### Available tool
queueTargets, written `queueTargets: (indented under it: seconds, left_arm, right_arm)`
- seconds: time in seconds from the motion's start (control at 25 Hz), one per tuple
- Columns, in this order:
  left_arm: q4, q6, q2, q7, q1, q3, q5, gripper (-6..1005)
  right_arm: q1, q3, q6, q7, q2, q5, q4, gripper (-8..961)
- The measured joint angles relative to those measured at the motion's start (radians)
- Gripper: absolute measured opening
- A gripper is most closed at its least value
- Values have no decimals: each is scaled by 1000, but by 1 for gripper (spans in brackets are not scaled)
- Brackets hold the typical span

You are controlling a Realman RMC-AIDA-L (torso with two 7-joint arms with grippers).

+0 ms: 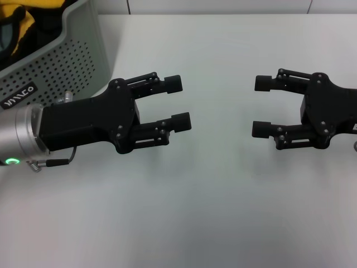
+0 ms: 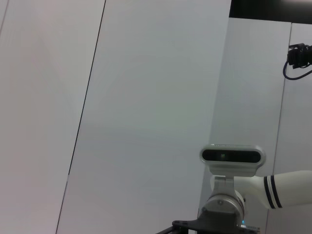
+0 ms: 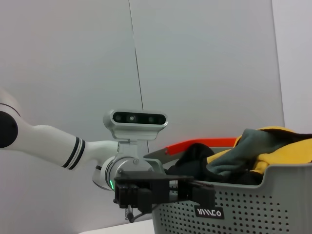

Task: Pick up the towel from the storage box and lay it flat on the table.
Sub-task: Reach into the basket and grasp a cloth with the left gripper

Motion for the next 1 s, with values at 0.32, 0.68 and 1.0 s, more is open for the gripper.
queueTargets:
  seconds: [0.32,0.68,1.0]
  left_arm:
    - [-1,0,-6,0,3,-4,-1,731]
    - [85,-3,-62,-106,8,-196,-109,729]
    - [402,-363,-72,-516,2,-320,-75,725]
  right_arm:
    - [-4,-3,0,5,-3,-6,2,877]
    - [-6,-3,0,3,-5,-16,34,875]
    - [12,-4,29,-4,-3,-30,91,874]
